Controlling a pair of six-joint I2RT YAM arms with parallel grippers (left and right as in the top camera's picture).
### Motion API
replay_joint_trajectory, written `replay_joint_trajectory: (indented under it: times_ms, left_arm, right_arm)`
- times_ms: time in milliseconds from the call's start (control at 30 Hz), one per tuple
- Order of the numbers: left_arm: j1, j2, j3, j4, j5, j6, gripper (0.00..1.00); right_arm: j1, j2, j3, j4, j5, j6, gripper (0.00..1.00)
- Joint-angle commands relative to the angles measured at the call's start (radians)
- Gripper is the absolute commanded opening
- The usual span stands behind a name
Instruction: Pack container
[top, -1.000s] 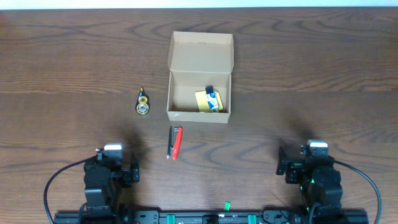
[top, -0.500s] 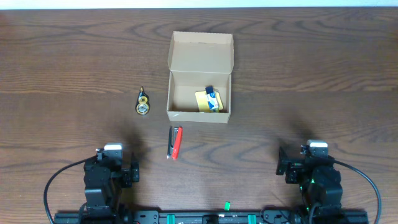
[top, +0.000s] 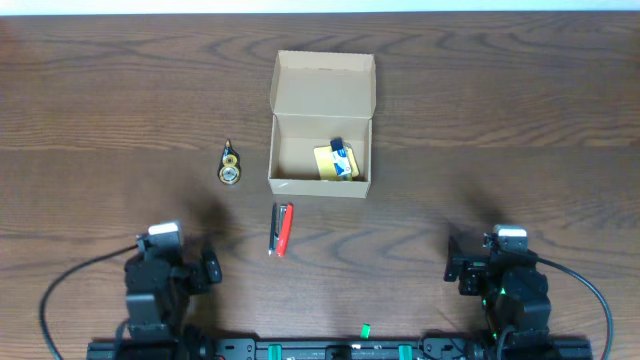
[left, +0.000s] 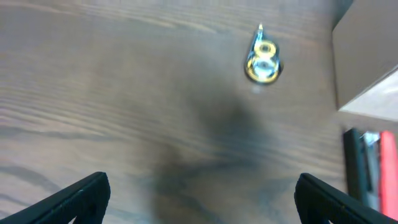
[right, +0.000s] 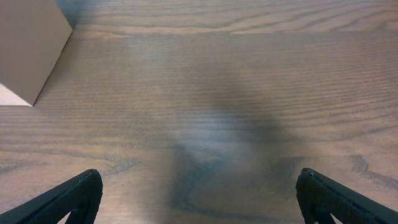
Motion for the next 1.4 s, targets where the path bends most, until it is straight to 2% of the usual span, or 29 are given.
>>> replay_joint_trajectory:
  times_ms: [0,333,600,833,1100,1233,1367]
  left_arm:
    - [0.002,0.142,0.108,0.002,-0.025,-0.022,0.96]
    - [0.001,0.583,0.431,0.006,0.013,-0.023,0.95]
    - [0.001,0.811,0.602,0.003,0.101,-0.022,0.96]
    - [0.002,0.919,0.641,0.010,0.143,-0.076,0.96]
    - [0.002,1.045,0.647,0.111,0.160,-0.076,0.95]
    - [0.002,1.132,0.689,0.113,0.237,-0.075,0.95]
    - [0.002,1.184,0.726,0.111,0.250,-0.075,0.96]
  right_arm:
    - [-0.009,-0.011,-0.011,-0.003,-0.006,-0.013,0.99]
    - [-0.009,-0.011,-0.011,-0.003,-0.006,-0.013,0.99]
    - [-0.009,-0.011,-0.011,-0.003,-0.006,-0.013,0.99]
    - [-0.009,-0.011,-0.011,-0.003,-0.006,-0.013,0.99]
    - [-0.009,-0.011,-0.011,-0.003,-0.006,-0.013,0.99]
    - [-0.009,-0.011,-0.011,-0.003,-0.006,-0.013,0.99]
    - [-0.009,-0.011,-0.011,-0.003,-0.006,-0.013,0.99]
